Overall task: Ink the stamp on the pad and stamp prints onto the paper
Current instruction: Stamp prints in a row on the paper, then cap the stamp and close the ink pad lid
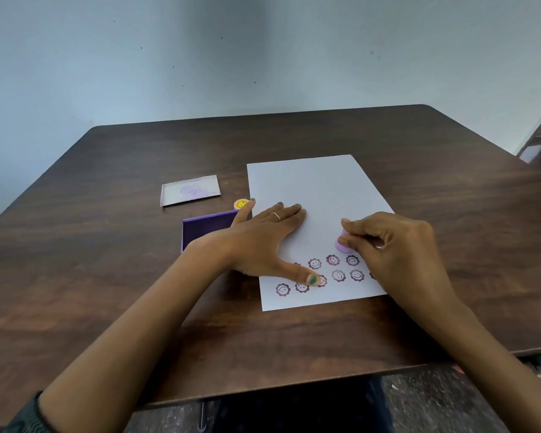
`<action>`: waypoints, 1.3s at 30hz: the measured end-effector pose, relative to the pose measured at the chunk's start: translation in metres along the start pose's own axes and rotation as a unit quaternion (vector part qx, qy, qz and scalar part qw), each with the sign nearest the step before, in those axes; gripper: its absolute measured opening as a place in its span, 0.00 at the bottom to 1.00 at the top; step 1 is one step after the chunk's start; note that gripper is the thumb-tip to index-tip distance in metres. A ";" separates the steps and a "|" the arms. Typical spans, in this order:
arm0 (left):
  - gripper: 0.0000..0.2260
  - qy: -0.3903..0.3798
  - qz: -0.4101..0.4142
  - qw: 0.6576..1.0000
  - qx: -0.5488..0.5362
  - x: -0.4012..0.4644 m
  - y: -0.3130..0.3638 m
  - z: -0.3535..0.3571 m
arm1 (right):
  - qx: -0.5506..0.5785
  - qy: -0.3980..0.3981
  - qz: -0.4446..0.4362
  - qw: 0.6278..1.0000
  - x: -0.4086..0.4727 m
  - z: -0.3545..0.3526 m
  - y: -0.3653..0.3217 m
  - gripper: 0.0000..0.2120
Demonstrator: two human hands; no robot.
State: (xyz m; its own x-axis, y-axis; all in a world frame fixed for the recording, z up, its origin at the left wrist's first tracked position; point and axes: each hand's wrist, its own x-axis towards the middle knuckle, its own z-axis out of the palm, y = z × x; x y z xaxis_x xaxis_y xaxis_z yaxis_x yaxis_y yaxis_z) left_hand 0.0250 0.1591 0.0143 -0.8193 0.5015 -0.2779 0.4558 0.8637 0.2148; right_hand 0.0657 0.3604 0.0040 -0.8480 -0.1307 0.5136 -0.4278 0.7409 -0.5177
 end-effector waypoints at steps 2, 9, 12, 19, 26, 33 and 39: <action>0.46 0.000 -0.001 1.000 0.002 0.000 0.000 0.000 | 0.004 0.001 0.003 1.000 -0.001 0.000 -0.001 0.10; 0.46 0.005 0.000 1.000 -0.002 -0.002 0.001 0.000 | 0.032 -0.024 0.057 0.998 0.005 -0.005 -0.004 0.11; 0.46 0.005 0.002 1.000 -0.007 -0.002 0.002 0.000 | 0.107 0.014 0.134 0.985 0.009 -0.012 -0.001 0.11; 0.46 0.005 0.004 1.000 -0.007 -0.003 0.002 0.000 | 0.451 0.113 0.309 0.830 0.007 -0.031 0.006 0.11; 0.45 0.028 0.014 0.999 -0.006 -0.002 -0.003 0.001 | 0.520 0.109 0.352 0.771 0.011 -0.027 0.005 0.03; 0.41 0.177 0.009 0.982 -0.066 -0.005 -0.017 -0.018 | 0.568 0.078 0.330 0.750 0.037 -0.014 -0.007 0.06; 0.25 0.293 -0.053 0.952 -0.067 -0.011 -0.052 -0.029 | 0.594 0.026 0.275 0.755 0.080 0.009 -0.041 0.04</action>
State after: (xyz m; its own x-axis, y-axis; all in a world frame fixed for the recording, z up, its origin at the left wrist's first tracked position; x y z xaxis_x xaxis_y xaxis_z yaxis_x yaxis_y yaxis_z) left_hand -0.0005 0.1070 0.0333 -0.9298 0.2638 0.2568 0.3429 0.8746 0.3428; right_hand 0.0125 0.3132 0.0605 -0.9995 0.0306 0.0073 -0.0202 -0.4446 -0.8955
